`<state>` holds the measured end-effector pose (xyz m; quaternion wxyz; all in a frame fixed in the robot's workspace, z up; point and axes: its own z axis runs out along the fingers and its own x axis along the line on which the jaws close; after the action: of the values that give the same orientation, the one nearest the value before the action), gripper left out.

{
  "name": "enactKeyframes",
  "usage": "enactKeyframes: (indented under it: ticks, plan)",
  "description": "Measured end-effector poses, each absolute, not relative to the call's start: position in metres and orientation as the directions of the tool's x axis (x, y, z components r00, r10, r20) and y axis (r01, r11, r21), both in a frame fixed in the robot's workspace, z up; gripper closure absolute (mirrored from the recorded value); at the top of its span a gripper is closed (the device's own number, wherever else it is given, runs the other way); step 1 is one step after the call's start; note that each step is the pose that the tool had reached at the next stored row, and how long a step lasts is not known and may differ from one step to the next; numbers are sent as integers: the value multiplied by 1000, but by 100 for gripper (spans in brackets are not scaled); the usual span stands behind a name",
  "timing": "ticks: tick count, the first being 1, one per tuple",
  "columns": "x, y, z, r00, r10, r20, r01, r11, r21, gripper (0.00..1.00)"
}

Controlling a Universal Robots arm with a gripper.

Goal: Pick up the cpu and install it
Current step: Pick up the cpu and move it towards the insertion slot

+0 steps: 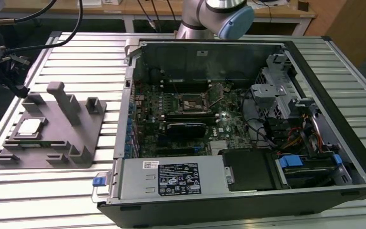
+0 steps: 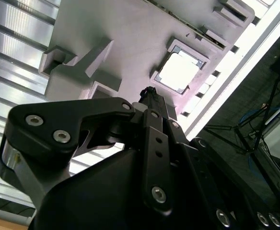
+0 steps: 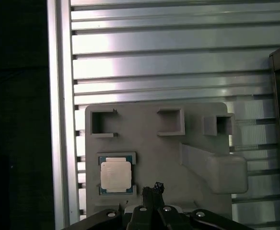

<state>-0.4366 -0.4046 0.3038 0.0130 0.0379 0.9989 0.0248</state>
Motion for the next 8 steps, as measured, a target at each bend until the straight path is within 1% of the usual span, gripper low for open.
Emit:
enactKeyframes:
  ticks: [8]
  plan:
    - [-449, -405, 295, -997, 76, -24, 75, 996, 51, 89]
